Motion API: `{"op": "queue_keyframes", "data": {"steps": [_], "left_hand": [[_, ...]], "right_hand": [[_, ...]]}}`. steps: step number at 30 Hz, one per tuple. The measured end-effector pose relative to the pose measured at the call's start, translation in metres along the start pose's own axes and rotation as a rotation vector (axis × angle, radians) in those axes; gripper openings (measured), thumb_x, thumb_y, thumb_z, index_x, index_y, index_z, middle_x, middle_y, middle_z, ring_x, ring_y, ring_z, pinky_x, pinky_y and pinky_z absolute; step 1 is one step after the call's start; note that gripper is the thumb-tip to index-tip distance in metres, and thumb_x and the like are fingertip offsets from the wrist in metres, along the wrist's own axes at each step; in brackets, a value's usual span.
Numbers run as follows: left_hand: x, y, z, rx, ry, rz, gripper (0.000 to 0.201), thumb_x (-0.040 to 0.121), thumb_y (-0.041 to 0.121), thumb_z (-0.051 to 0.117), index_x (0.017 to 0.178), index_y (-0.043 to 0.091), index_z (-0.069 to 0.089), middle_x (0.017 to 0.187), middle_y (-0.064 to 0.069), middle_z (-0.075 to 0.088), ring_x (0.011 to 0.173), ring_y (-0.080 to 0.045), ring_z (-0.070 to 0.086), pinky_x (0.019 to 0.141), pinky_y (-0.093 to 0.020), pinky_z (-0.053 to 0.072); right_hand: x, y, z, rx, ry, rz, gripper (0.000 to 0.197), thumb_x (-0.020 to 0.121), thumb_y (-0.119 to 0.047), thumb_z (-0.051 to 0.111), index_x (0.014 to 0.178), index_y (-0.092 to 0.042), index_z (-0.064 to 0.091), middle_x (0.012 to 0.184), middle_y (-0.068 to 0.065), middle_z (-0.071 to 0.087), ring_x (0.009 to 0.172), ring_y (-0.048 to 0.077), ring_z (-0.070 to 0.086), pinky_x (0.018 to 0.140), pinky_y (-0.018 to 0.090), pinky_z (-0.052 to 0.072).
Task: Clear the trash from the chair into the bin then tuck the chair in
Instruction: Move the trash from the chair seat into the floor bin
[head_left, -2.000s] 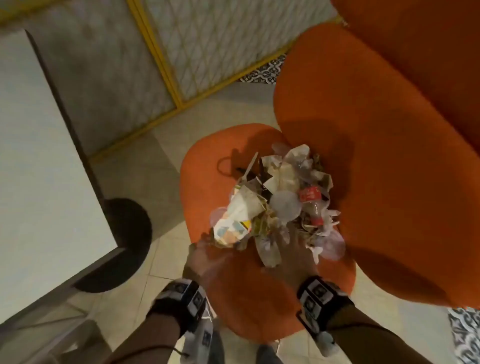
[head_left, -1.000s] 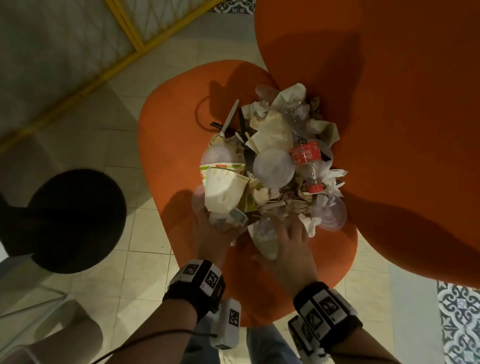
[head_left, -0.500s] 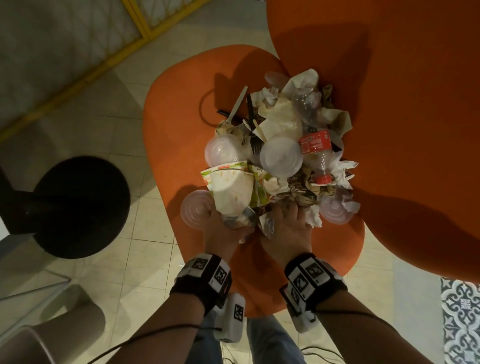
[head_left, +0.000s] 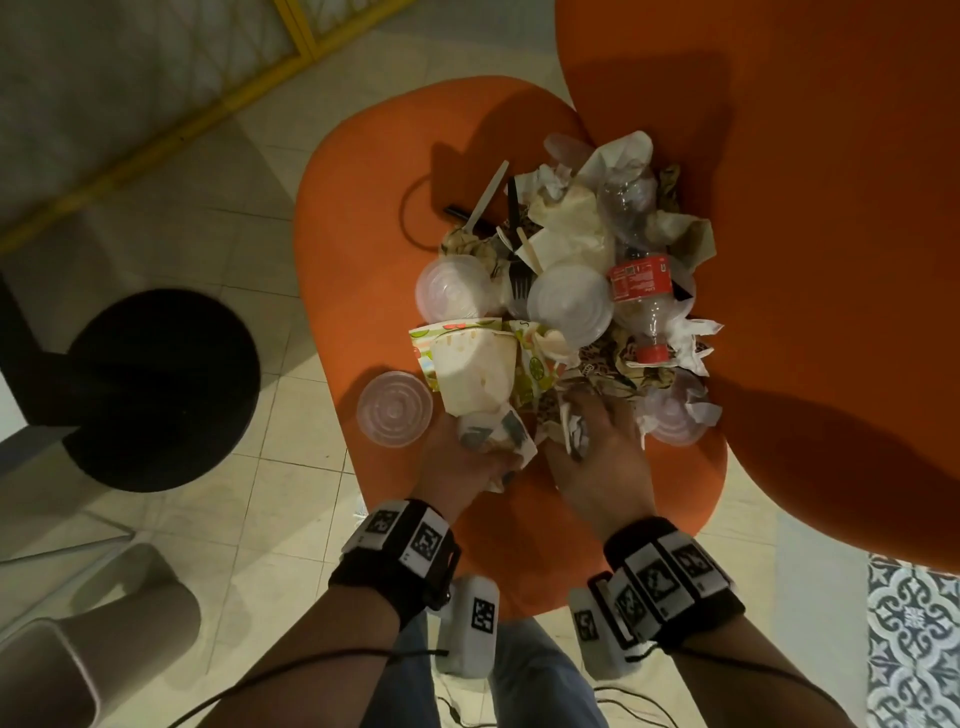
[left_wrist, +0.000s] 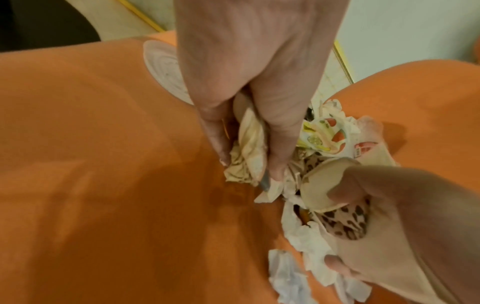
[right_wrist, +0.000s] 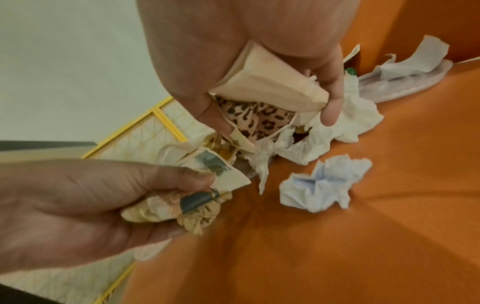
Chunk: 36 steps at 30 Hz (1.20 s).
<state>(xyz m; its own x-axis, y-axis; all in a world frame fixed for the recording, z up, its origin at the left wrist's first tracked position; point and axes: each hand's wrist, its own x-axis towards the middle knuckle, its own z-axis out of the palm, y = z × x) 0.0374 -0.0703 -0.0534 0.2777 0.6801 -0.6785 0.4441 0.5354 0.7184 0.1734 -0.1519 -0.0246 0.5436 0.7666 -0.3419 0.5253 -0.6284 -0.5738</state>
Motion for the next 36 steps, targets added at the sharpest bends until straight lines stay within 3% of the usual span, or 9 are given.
{"op": "queue_keyframes", "data": {"steps": [5,9,15,20,24,29,31,33,36], "left_hand": [[-0.014,0.001,-0.006,-0.075,-0.093,-0.095,0.062,0.053,0.009,0.089,0.109,0.019,0.063,0.105,-0.003,0.071,0.101,-0.023,0.067,0.084,-0.048,0.057],[-0.027,-0.002,-0.016,-0.090,-0.197,-0.136,0.053,0.068,-0.003,0.078,0.111,0.019,0.058,0.100,0.001,0.069,0.092,-0.018,0.066,0.066,-0.027,0.058],[-0.038,-0.009,-0.027,0.047,-0.250,-0.124,0.054,0.075,-0.005,0.069,0.107,0.036,0.054,0.123,-0.002,0.061,0.117,-0.024,0.057,0.102,-0.044,0.047],[-0.044,-0.008,-0.041,0.449,-0.272,0.077,0.072,0.064,0.030,0.079,0.129,0.039,0.050,0.131,0.006,0.057,0.120,-0.015,0.054,0.103,-0.032,0.043],[-0.063,-0.019,-0.058,0.216,-0.333,-0.012,0.084,0.063,0.019,0.085,0.136,0.031,0.044,0.132,0.005,0.055,0.121,-0.014,0.051,0.104,-0.034,0.043],[-0.095,-0.051,-0.122,-0.169,-0.039,-0.037,0.048,0.065,0.011,0.082,0.106,0.026,0.060,0.093,-0.004,0.071,0.080,-0.017,0.068,0.063,-0.028,0.057],[-0.109,-0.076,-0.158,-0.298,0.113,-0.032,0.031,0.066,0.009,0.082,0.093,0.015,0.066,0.076,-0.009,0.070,0.065,-0.017,0.064,0.055,-0.027,0.051],[-0.123,-0.106,-0.196,-0.428,0.280,-0.049,0.043,0.064,0.009,0.085,0.101,0.002,0.065,0.075,-0.009,0.068,0.060,-0.014,0.062,0.052,-0.023,0.049],[-0.144,-0.159,-0.256,-0.584,0.484,-0.120,0.043,0.070,0.003,0.081,0.107,-0.006,0.061,0.079,-0.012,0.069,0.059,-0.012,0.064,0.053,-0.023,0.052]], "right_hand": [[-0.013,-0.003,-0.015,0.197,0.040,0.037,0.060,0.070,-0.048,0.050,0.125,-0.024,0.052,0.125,0.005,0.046,0.112,0.021,0.049,0.087,0.034,0.047],[-0.029,-0.005,-0.019,0.280,0.004,0.121,0.058,0.070,-0.040,0.055,0.127,-0.029,0.050,0.115,-0.006,0.041,0.108,0.013,0.044,0.082,0.031,0.043],[-0.043,-0.026,-0.009,0.342,0.053,0.078,0.061,0.066,-0.030,0.057,0.126,-0.026,0.052,0.123,-0.001,0.045,0.106,0.006,0.038,0.085,0.026,0.032],[-0.043,-0.049,0.005,0.296,0.041,-0.042,0.060,0.067,-0.036,0.056,0.125,-0.022,0.052,0.129,0.003,0.044,0.110,0.011,0.042,0.090,0.030,0.037],[-0.047,-0.073,0.014,0.272,0.053,-0.152,0.065,0.063,-0.043,0.053,0.123,-0.017,0.053,0.125,0.004,0.046,0.107,0.013,0.045,0.086,0.027,0.035],[-0.064,-0.126,0.043,0.367,-0.181,-0.263,0.049,0.073,-0.030,0.064,0.119,-0.022,0.053,0.121,-0.001,0.049,0.108,0.009,0.049,0.093,0.026,0.044],[-0.075,-0.151,0.060,0.353,-0.359,-0.295,0.045,0.080,-0.009,0.067,0.117,-0.026,0.048,0.114,-0.008,0.049,0.103,-0.004,0.043,0.094,0.003,0.032],[-0.087,-0.178,0.089,0.354,-0.489,-0.299,0.042,0.081,0.000,0.066,0.116,-0.019,0.053,0.110,-0.010,0.051,0.085,-0.016,0.042,0.077,-0.012,0.023],[-0.110,-0.216,0.158,0.439,-0.731,-0.165,0.042,0.079,0.005,0.064,0.113,-0.020,0.060,0.107,-0.003,0.064,0.095,0.004,0.058,0.079,0.003,0.042]]}}
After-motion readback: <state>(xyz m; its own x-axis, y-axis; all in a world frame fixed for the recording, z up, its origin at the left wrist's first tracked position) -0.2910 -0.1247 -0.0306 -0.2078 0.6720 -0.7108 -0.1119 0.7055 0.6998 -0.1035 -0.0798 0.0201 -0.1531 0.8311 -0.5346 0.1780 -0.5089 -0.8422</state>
